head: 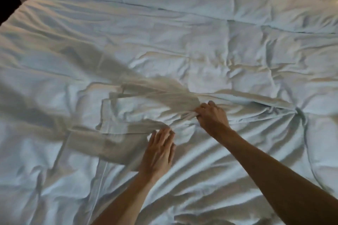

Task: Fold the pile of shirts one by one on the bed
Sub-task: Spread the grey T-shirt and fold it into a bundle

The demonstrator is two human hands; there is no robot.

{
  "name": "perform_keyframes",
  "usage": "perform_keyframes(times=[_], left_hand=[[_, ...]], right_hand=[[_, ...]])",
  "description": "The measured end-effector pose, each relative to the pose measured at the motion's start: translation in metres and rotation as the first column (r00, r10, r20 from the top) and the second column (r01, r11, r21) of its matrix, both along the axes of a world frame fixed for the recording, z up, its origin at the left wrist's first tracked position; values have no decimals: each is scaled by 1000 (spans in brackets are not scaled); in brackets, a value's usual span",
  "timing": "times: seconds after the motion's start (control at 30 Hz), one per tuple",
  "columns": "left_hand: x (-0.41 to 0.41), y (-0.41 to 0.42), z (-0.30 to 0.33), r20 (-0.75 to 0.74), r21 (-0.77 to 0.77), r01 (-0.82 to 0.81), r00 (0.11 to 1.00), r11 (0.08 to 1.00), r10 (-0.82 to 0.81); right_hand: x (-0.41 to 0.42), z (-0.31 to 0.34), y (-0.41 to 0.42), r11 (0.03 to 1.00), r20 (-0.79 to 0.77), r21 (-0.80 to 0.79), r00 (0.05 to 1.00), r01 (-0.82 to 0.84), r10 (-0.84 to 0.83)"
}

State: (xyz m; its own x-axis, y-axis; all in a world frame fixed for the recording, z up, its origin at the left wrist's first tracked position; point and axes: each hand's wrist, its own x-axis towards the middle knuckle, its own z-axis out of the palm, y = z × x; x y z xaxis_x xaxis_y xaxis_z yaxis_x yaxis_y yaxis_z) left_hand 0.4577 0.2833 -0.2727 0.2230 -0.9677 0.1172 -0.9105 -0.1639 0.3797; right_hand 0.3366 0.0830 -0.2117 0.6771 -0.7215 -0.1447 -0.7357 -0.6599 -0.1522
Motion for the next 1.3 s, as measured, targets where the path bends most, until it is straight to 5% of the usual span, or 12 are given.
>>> perform_keyframes(times=[0.2, 0.37, 0.5, 0.67, 0.8, 0.87, 1.0, 1.3], left_hand=[[-10, 2, -17, 121, 70, 119, 985, 990, -127], [-6, -11, -18, 102, 146, 81, 990, 986, -97], [3, -32, -7, 58, 148, 41, 997, 988, -50], [47, -77, -11, 65, 135, -31, 998, 990, 23], [105, -112, -11, 94, 258, -89, 993, 962, 67], [135, -135, -2, 221, 247, -229, 959, 942, 176], [171, -170, 20, 103, 350, -396, 917, 849, 386], [132, -142, -4, 145, 244, -282, 957, 928, 252]], right_hand=[[42, 35, -106, 939, 174, 124, 925, 321, -339], [63, 25, -152, 800, 448, 380, 665, 463, -598], [38, -20, -112, 962, 582, 185, 767, 200, -271], [-5, -75, -55, 999, 412, -38, 911, 20, -3], [-8, -87, -53, 999, 171, -18, 985, 35, -31], [-6, -85, -51, 998, 130, -26, 990, 48, -45], [-6, -85, -51, 997, 89, -27, 993, 75, -72], [-3, -85, -49, 996, 64, -18, 994, 89, -87]])
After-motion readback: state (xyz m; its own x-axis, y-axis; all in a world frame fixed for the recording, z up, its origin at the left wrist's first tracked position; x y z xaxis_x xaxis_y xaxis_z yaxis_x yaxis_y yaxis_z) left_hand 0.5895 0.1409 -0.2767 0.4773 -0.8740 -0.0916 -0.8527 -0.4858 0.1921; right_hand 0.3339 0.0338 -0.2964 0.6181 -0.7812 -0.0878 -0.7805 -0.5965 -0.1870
